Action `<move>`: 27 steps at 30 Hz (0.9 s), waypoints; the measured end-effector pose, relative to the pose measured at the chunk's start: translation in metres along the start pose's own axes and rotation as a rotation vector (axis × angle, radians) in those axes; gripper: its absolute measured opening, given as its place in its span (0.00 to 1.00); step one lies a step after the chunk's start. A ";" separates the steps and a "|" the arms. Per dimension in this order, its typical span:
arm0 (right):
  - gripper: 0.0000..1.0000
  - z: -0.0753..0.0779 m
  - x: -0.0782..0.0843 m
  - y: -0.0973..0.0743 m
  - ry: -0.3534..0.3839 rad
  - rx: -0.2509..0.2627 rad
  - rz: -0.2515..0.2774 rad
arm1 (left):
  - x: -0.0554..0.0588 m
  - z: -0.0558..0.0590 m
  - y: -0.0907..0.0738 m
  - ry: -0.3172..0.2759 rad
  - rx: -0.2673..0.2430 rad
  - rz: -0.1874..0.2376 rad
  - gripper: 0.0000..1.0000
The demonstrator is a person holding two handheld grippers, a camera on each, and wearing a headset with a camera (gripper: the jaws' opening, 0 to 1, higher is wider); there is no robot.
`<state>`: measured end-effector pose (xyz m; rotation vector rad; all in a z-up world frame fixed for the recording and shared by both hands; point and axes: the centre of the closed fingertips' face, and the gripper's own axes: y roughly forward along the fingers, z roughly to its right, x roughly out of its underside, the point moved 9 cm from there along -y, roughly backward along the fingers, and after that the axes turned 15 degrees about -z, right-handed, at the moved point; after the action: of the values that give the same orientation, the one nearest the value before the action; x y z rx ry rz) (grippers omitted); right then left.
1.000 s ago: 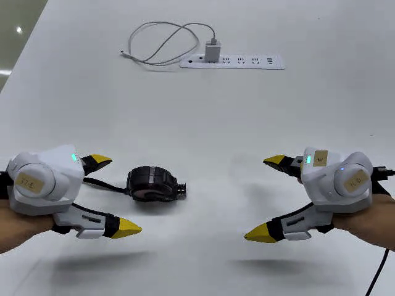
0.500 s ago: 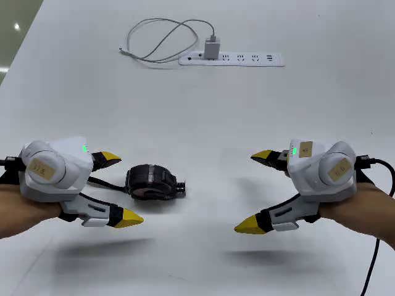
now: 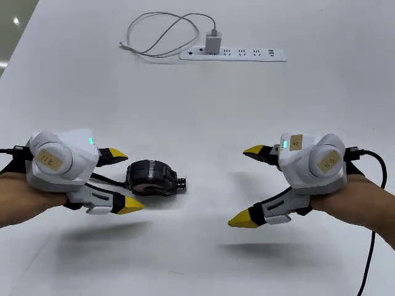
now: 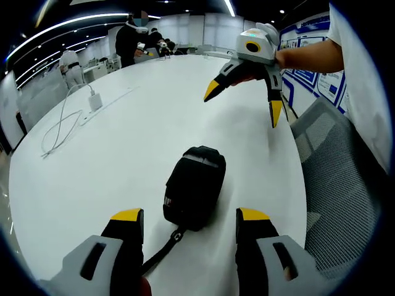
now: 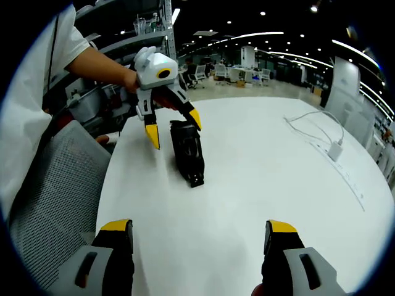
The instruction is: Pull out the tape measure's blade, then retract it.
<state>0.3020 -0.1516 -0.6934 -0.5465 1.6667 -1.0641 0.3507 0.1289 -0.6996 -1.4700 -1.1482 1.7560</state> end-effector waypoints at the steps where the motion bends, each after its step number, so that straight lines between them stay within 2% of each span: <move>1: 0.86 0.000 0.000 0.000 0.000 -0.002 -0.001 | 0.000 0.000 0.001 -0.004 0.002 -0.001 0.56; 13: 0.86 -0.001 0.002 0.003 0.001 -0.008 -0.008 | -0.004 -0.001 0.007 0.029 0.013 -0.001 0.40; 27: 0.84 -0.005 0.000 0.008 -0.015 -0.014 -0.006 | -0.007 -0.002 0.009 0.044 0.014 0.000 0.29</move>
<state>0.2991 -0.1457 -0.7001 -0.5671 1.6609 -1.0509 0.3550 0.1188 -0.7046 -1.4930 -1.1113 1.7196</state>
